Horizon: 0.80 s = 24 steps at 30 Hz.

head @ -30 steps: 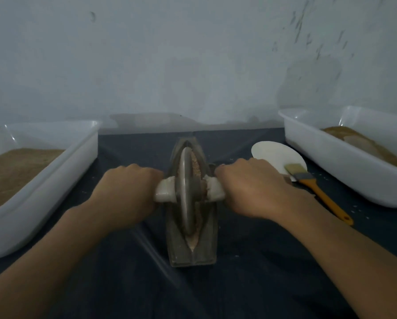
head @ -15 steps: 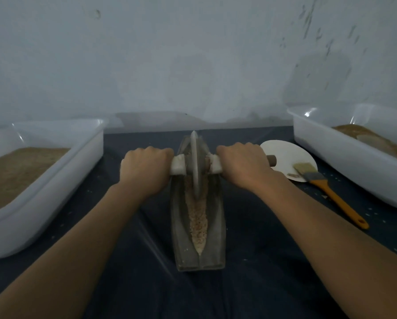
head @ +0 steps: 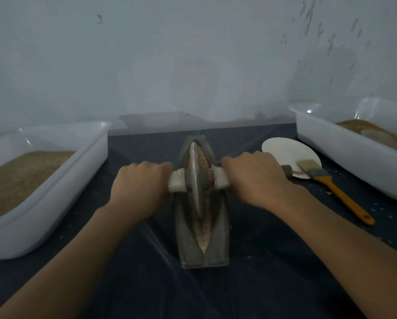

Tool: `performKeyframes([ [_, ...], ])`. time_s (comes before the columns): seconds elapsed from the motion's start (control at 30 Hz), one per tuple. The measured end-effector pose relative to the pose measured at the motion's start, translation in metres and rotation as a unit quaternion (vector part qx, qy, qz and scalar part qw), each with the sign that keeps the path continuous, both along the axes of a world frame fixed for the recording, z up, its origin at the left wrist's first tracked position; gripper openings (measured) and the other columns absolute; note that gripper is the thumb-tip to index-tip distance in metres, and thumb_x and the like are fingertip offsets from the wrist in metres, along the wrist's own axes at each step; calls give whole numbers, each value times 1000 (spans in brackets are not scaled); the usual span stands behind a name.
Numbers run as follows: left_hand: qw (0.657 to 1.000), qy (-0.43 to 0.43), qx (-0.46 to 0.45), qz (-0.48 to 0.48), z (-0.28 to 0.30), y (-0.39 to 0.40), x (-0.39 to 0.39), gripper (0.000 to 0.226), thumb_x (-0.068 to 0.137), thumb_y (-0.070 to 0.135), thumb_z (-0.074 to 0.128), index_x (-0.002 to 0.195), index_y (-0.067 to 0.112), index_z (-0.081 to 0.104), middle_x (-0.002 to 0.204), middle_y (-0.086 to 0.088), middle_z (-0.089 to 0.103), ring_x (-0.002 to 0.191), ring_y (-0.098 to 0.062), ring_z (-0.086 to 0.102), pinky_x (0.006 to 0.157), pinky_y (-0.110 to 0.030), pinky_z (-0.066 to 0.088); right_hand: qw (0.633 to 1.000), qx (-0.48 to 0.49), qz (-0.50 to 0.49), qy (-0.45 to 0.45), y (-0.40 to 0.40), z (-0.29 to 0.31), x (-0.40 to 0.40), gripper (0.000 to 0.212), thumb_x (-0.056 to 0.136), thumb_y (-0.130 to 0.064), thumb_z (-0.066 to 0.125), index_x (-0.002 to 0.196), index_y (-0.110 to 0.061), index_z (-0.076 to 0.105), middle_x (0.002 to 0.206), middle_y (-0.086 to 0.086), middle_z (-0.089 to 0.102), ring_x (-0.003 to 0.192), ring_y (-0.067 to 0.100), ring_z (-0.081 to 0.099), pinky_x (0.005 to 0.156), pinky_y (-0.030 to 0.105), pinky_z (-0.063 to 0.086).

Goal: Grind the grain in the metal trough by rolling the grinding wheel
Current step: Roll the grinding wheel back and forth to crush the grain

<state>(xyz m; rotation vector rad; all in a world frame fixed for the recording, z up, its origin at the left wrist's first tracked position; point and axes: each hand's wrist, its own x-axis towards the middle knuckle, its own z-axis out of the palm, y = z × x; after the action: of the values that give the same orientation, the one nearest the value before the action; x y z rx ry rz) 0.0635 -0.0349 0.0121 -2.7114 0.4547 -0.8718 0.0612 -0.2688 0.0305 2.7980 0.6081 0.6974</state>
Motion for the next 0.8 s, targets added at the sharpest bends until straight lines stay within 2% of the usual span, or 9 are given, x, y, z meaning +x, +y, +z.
performKeyframes([
  [0.17, 999, 14, -23, 28, 0, -6, 34, 16, 80, 33, 59, 79, 25, 46, 66, 3, 51, 60, -28, 56, 51, -31, 30, 999, 5, -24, -21, 4, -8, 46, 29, 82, -28, 63, 82, -23, 34, 83, 5, 63, 68, 28, 57, 54, 33, 27],
  [0.27, 999, 31, -11, 30, 3, -7, 31, 15, 80, 31, 59, 79, 26, 44, 66, 4, 49, 61, -27, 56, 52, -31, 31, 1000, 19, -24, 2, 3, -6, 42, 30, 84, -30, 62, 83, -22, 33, 85, 5, 62, 63, 24, 46, 55, 34, 28],
  [0.4, 994, 100, -22, 33, 9, -2, -2, 21, 78, 36, 58, 76, 32, 38, 65, 9, 41, 63, -21, 49, 56, -31, 31, 1000, 3, 18, 22, -3, 2, 5, 22, 81, -27, 62, 83, -24, 40, 79, 2, 57, 55, 19, 32, 50, 30, 23],
  [0.47, 995, 99, -18, 14, 12, 4, -22, 25, 75, 40, 60, 73, 34, 36, 61, 10, 40, 57, -15, 43, 50, -29, 27, 999, -6, 46, 4, -7, 5, -17, 27, 77, -27, 64, 79, -25, 37, 69, -1, 48, 49, 15, 22, 46, 29, 13],
  [0.53, 997, 73, -6, -8, 15, 8, -36, 31, 71, 41, 63, 70, 34, 33, 58, 10, 43, 52, -14, 45, 47, -27, 24, 998, -15, 61, -18, -12, 6, -31, 35, 75, -30, 66, 77, -26, 32, 58, -5, 30, 47, 13, 18, 45, 29, 10],
  [0.6, 999, 49, 3, -16, 16, 9, -38, 32, 70, 39, 65, 70, 33, 33, 56, 9, 43, 49, -17, 46, 45, -26, 24, 998, -19, 56, -19, -13, 6, -31, 37, 76, -31, 67, 77, -26, 31, 58, -9, 20, 47, 13, 18, 45, 28, 10],
  [0.7, 999, 47, 9, 13, 10, 3, -20, 32, 74, 39, 65, 72, 32, 34, 56, 11, 29, 47, -12, 26, 45, -26, 14, 1000, -10, 20, 12, -8, -1, -9, 32, 81, -33, 62, 78, -28, 31, 60, -9, 22, 51, 16, 26, 48, 30, 19],
  [0.8, 998, 48, -4, 37, 5, -1, 13, 27, 78, 37, 61, 73, 30, 35, 57, 10, 27, 50, -16, 28, 49, -29, 21, 1000, 1, -2, 27, -1, -3, 25, 28, 82, -33, 62, 78, -27, 35, 61, -8, 29, 53, 16, 32, 51, 31, 25],
])
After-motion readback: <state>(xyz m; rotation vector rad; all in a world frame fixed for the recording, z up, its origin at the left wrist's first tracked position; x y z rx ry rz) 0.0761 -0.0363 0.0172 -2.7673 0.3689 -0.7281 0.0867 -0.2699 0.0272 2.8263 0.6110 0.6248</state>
